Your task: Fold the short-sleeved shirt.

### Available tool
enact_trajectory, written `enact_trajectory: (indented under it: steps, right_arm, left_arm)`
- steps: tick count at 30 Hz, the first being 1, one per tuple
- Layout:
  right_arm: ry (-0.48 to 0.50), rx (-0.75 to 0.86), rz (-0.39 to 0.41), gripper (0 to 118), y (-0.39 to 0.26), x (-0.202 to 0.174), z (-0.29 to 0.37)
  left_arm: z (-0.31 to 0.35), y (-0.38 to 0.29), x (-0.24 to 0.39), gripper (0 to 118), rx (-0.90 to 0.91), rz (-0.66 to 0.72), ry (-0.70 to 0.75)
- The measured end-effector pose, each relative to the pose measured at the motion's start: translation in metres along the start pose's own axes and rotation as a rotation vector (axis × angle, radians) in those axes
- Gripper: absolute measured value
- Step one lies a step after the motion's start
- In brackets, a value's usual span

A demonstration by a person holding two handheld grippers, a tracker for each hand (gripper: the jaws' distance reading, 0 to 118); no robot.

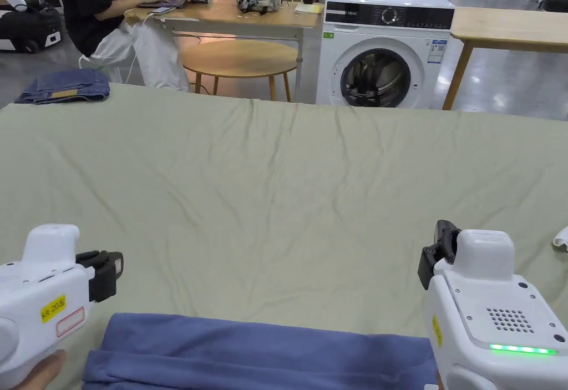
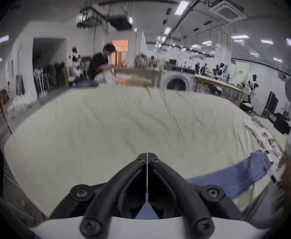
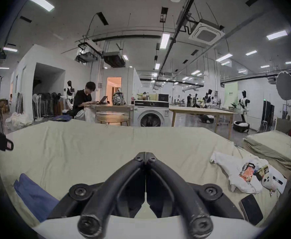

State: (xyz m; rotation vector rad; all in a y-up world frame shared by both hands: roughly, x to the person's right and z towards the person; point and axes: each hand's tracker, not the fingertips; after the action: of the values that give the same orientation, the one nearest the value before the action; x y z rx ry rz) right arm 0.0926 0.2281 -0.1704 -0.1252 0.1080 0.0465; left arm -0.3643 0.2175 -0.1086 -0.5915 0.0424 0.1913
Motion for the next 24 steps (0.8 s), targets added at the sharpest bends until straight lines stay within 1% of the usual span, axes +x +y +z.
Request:
enact_trajectory:
  steps: [5, 6, 7, 8, 9, 10, 11, 12, 15, 17, 20, 22, 23, 24]
  right_arm:
    - [0.015, 0.006, 0.008, 0, 0.0, -0.007, -0.004]
    - [0.018, 0.005, 0.008, 0, 0.0, -0.007, -0.004]
    - [0.019, 0.001, 0.009, 0, 0.0, -0.009, -0.005]
    - [0.024, -0.004, 0.011, 0, 0.0, -0.009, -0.006]
    - [0.027, -0.008, 0.012, 0, -0.001, -0.009, -0.007]
    - [0.027, -0.012, 0.016, 0, -0.002, -0.01, -0.008]
    - [0.029, -0.015, 0.02, 0, -0.003, -0.01, -0.008]
    - [0.033, -0.019, 0.025, 0, -0.003, -0.011, -0.008]
    - [0.033, -0.022, 0.033, 0, -0.006, -0.012, -0.008]
    - [0.033, -0.023, 0.033, 0, -0.008, -0.012, -0.009]
    - [0.027, -0.024, 0.034, 0, -0.011, -0.012, -0.01]
    - [0.026, -0.024, 0.03, 0, -0.014, -0.011, -0.012]
    - [0.023, -0.024, 0.027, 0, -0.015, -0.011, -0.013]
    - [0.021, -0.025, 0.022, 0, -0.017, -0.01, -0.013]
  left_arm:
    - [-0.017, -0.012, -0.058, 1, -0.183, 0.19, -0.135]
    - [-0.028, -0.015, -0.078, 11, -0.232, 0.222, -0.173]
    - [-0.036, -0.018, -0.092, 27, -0.28, 0.24, -0.193]
    - [-0.046, -0.021, -0.105, 39, -0.333, 0.269, -0.226]
    - [-0.053, -0.025, -0.112, 45, -0.395, 0.277, -0.267]
    - [-0.051, -0.027, -0.104, 45, -0.429, 0.289, -0.284]
    - [-0.053, -0.03, -0.104, 62, -0.448, 0.305, -0.308]
    - [-0.058, -0.034, -0.11, 69, -0.477, 0.335, -0.342]
    - [-0.08, -0.047, -0.13, 69, -0.553, 0.423, -0.424]
    - [-0.092, -0.058, -0.135, 69, -0.56, 0.477, -0.45]
    - [-0.107, -0.071, -0.144, 69, -0.521, 0.626, -0.614]
    - [-0.115, -0.083, -0.136, 69, -0.549, 0.72, -0.688]
    - [-0.117, -0.087, -0.132, 64, -0.555, 0.723, -0.712]
    - [-0.12, -0.091, -0.13, 53, -0.539, 0.71, -0.699]
